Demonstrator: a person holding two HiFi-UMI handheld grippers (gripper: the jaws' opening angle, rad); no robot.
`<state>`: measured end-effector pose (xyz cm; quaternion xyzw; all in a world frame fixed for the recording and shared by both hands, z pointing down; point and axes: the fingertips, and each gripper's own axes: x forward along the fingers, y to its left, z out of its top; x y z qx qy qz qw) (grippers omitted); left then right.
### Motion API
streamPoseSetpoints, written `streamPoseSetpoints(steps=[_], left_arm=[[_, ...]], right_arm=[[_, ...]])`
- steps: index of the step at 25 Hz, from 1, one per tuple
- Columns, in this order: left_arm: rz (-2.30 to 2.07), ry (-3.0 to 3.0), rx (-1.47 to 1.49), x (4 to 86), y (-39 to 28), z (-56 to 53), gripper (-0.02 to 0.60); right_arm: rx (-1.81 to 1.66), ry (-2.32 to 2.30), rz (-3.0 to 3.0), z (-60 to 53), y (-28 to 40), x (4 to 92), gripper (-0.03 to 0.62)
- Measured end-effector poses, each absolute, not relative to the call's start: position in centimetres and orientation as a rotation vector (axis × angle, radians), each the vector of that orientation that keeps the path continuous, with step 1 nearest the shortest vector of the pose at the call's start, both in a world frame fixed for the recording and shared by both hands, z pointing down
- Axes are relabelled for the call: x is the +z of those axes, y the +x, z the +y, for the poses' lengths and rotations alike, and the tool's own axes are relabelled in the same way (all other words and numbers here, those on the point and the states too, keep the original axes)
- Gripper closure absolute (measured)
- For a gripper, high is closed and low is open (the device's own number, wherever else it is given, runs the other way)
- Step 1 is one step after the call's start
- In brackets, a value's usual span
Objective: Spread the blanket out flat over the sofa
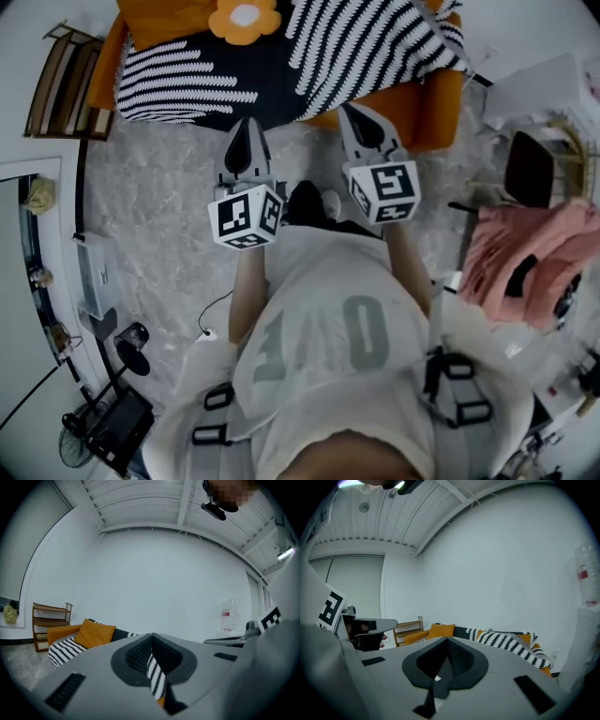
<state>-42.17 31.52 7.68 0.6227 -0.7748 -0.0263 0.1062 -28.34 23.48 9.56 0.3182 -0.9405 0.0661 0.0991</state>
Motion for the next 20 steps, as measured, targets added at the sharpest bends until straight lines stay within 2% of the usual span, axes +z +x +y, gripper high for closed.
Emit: streamPoseSetpoints(steps=[13,20], left_arm=[[-2.104,2.065,-0.095,6.3,-39.2,20.7,0.574],[-1.974,2.16,-0.072,6.8,-37.7,14.6,0.574]], right_arm=[[0.18,1.274,-2.697,15.6,-22.9,8.0,0.588],[0.217,1.375,-2.646,11.3,-22.3,8.5,0.588]])
